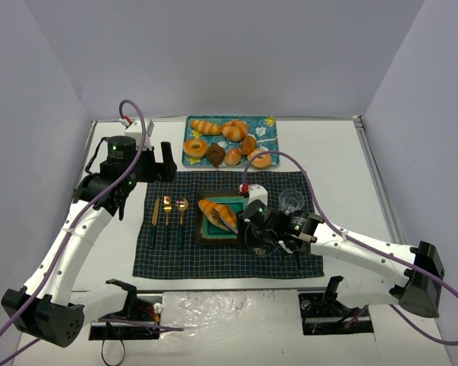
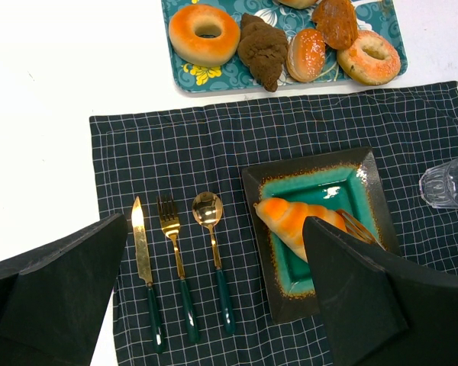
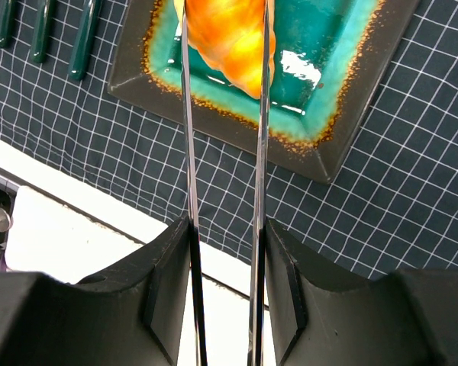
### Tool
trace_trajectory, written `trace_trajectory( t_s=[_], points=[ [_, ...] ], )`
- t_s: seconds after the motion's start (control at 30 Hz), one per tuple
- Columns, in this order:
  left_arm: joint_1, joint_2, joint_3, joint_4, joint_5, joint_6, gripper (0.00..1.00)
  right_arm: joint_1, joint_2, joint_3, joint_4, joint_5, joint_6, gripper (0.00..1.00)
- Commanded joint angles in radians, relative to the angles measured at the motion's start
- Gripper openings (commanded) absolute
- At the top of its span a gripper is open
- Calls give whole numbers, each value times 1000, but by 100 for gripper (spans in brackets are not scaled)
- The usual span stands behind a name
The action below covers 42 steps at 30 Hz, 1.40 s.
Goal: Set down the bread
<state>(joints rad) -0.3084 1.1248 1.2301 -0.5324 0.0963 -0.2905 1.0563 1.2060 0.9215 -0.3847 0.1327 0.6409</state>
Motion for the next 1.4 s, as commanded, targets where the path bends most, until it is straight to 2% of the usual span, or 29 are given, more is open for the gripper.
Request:
trace_trajectory(
  t_s=[0.0,0.27,0.53,0.6,0.67,0.93,1.37],
  points=[
    [-6,-2,17,66,-9,10,97,11,-17,13,49,45,20,14],
    [-6,-2,17,66,-12,11,97,13,-20,21,34,50,22,32],
    [-6,-2,17,66,-12,11,97,13,-27,23,18,54,26,42],
    [-6,-2,17,66,-12,11,97,14,-29,23,14,54,26,48],
    [-6,-2,17,66,-10,11,97,14,-30,24,12,53,26,50],
    [-6,-3,16,65,-12,11,97,14,-36,33,0,58,28,51],
    [-8,-2,14,64,-15,11,97,8,-52,149,-70,153,2,52]
  ],
)
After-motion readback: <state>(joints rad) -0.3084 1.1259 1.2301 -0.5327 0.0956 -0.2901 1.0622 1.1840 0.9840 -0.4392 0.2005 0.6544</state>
